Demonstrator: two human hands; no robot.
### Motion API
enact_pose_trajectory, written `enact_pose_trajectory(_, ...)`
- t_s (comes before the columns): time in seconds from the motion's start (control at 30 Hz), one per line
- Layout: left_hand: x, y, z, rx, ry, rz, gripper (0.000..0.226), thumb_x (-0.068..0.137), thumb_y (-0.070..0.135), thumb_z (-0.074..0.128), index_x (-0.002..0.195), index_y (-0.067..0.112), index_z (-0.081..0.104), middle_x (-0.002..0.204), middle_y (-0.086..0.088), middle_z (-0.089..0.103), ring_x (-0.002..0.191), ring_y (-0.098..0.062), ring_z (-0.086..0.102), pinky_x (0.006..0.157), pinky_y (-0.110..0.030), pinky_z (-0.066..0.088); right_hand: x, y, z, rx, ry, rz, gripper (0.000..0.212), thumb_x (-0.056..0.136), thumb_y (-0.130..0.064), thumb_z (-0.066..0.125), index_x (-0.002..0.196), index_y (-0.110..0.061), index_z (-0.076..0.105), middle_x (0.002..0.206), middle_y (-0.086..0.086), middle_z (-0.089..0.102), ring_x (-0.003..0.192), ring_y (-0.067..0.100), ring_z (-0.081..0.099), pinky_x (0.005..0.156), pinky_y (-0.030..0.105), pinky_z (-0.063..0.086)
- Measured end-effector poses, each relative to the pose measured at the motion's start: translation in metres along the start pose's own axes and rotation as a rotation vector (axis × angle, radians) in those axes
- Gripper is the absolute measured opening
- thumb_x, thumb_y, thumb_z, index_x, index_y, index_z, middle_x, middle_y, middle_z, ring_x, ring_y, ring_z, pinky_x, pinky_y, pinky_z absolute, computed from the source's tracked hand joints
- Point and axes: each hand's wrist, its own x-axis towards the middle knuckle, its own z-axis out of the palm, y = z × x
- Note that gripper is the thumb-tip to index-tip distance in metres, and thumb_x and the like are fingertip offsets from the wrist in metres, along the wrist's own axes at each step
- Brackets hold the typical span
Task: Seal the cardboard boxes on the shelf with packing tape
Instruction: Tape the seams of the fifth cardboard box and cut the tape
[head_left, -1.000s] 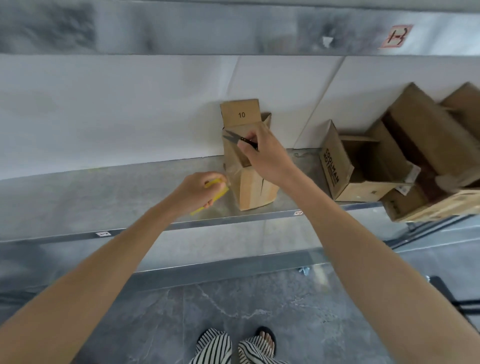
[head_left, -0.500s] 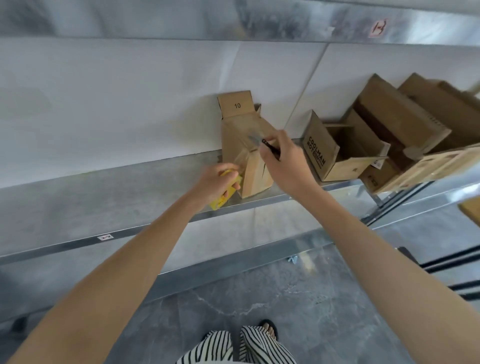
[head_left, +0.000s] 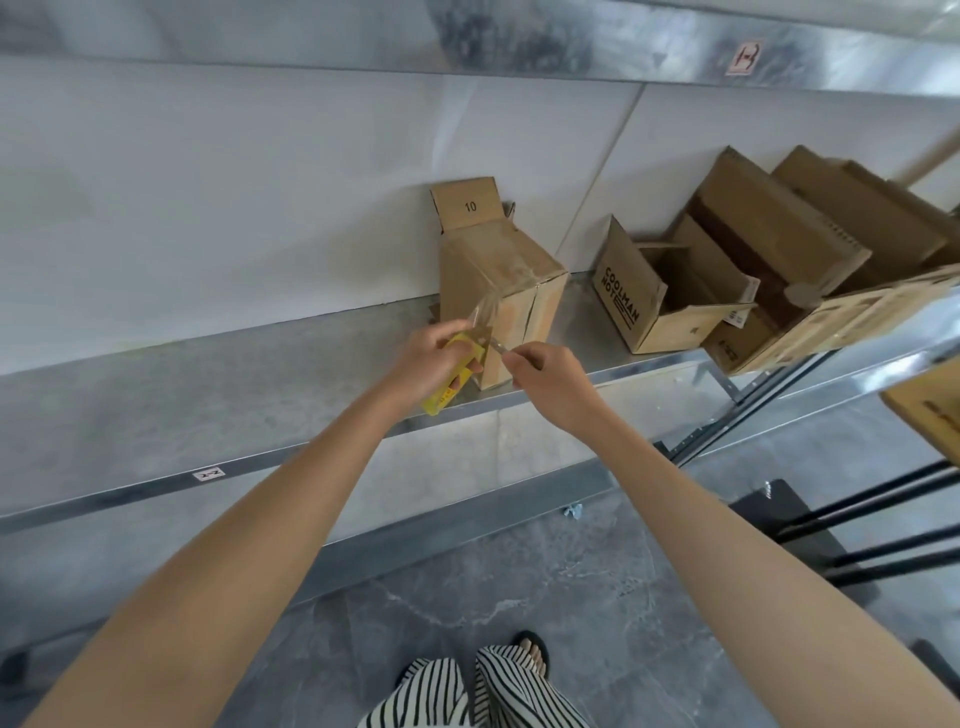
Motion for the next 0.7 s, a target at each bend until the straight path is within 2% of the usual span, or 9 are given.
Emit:
enact_pose_trajectory(0.07, 0.001, -0.002, 0.000, 0.005, -0.013, 0.013, 0.027, 0.095, 0.010, 0.049, 0.118, 0.014, 0.062, 0.081, -0.009, 0.068, 0.071, -0.024, 0.054, 0.064, -0.029, 0.045, 0.004, -0.003, 0.002, -0.010, 0.004, 0.009, 0.020, 0.096, -0.030, 0.049, 0.086, -0.019, 0.063, 0.070, -0.006, 0.057, 0.066, 0.009, 0.050, 0.059, 0.022, 0.039)
enact_pose_trajectory(0.17, 0.001, -0.004, -0.002, 0.036, -0.025, 0.039, 0.023, 0.094, 0.012, 0.048, 0.104, 0.014, 0.068, 0.077, -0.006, 0.068, 0.054, -0.018, 0.048, 0.057, -0.027, 0.041, 0.009, -0.006, 0.004, -0.028, 0.002, 0.012, 0.021, 0.096, -0.029, 0.049, 0.083, -0.018, 0.063, 0.067, -0.006, 0.056, 0.062, 0.007, 0.048, 0.055, 0.019, 0.037)
enact_pose_trajectory(0.23, 0.002, -0.004, -0.002, 0.035, -0.028, 0.040, 0.022, 0.092, 0.011, 0.047, 0.093, 0.014, 0.069, 0.076, -0.007, 0.068, 0.049, -0.016, 0.046, 0.057, -0.027, 0.040, 0.010, -0.007, 0.006, -0.029, -0.002, 0.000, 0.022, 0.096, -0.028, 0.050, 0.083, -0.017, 0.063, 0.067, -0.006, 0.057, 0.063, 0.007, 0.048, 0.055, 0.020, 0.037)
enact_pose_trajectory(0.37, 0.003, -0.005, -0.002, 0.050, -0.051, 0.055, 0.022, 0.092, 0.010, 0.045, 0.087, 0.011, 0.067, 0.076, -0.007, 0.067, 0.044, -0.010, 0.045, 0.053, -0.025, 0.040, 0.011, -0.009, 0.005, -0.036, 0.013, -0.024, 0.024, 0.097, -0.024, 0.050, 0.086, -0.011, 0.067, 0.067, -0.005, 0.057, 0.064, 0.007, 0.050, 0.056, 0.016, 0.037)
enact_pose_trajectory(0.5, 0.004, -0.007, -0.003, 0.053, -0.035, 0.057, 0.028, 0.094, 0.012, 0.045, 0.087, 0.024, 0.069, 0.076, -0.004, 0.069, 0.042, -0.006, 0.045, 0.048, -0.022, 0.041, 0.011, -0.006, -0.005, -0.078, -0.035, -0.021, 0.022, 0.096, -0.026, 0.049, 0.084, -0.016, 0.064, 0.072, -0.003, 0.059, 0.069, 0.011, 0.051, 0.060, 0.021, 0.039)
enact_pose_trajectory(0.7, 0.011, -0.012, -0.002, 0.129, -0.029, 0.024, 0.020, 0.086, 0.021, 0.053, 0.097, 0.026, 0.069, 0.074, 0.001, 0.070, 0.046, -0.008, 0.048, 0.052, -0.022, 0.042, 0.002, 0.006, -0.033, -0.220, 0.040, -0.103, 0.014, 0.091, -0.031, 0.057, 0.084, -0.021, 0.063, 0.070, -0.005, 0.058, 0.061, 0.008, 0.049, 0.053, 0.020, 0.038)
